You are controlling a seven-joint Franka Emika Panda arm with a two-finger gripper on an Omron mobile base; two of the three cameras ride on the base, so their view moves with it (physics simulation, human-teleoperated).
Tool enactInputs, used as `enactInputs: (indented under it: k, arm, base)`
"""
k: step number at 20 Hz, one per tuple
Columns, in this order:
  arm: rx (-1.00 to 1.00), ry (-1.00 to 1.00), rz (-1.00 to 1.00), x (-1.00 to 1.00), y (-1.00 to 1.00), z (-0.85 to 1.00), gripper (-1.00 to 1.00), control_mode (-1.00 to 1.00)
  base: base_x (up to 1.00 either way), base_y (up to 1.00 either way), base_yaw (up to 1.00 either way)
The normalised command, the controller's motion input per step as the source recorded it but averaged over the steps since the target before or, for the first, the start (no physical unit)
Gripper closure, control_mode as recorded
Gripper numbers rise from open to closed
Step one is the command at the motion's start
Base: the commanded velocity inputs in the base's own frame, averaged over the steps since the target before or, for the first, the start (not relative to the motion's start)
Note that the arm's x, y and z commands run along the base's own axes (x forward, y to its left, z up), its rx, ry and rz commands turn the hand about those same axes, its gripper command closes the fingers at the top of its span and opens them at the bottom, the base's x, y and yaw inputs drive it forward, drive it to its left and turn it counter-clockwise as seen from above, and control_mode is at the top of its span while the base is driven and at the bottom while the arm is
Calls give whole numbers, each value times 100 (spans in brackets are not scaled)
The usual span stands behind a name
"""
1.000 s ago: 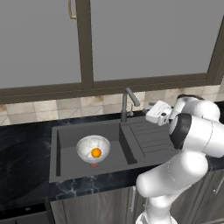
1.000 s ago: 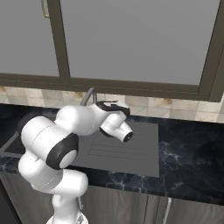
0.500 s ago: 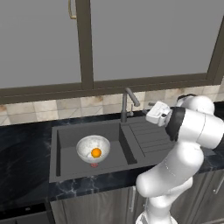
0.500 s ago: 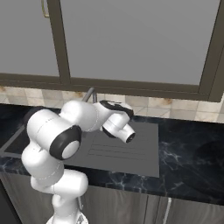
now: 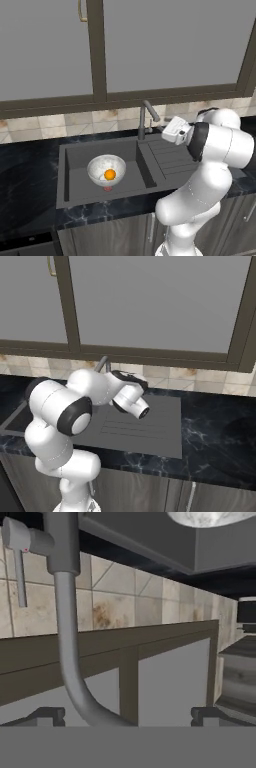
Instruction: Pick the orange from the cabinet and place it in the bowl. Then pick the bowl and place it in the sink. Then turn on the sink facuet.
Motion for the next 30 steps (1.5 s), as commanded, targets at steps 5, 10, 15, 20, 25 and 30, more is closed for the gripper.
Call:
enactInputs:
  k: [5,10,15,20,25,30]
  arm:
    - [7,0,0,21,-10,0,-100,-100]
    - [13,0,0,35,-29,0,-100,-100]
    - [6,0,0,40,-7,-9,-100,-100]
    - [0,0,0,13,0,-40,-100,-100]
    - [0,-3,0,11,0,-38,-100,-100]
    - [0,-2,0,32,1,-4,-100,-100]
  base:
    - [0,0,0]
    - [0,0,0]
    - [0,0,0]
    - [0,0,0]
    - [0,0,0]
    - [0,0,0]
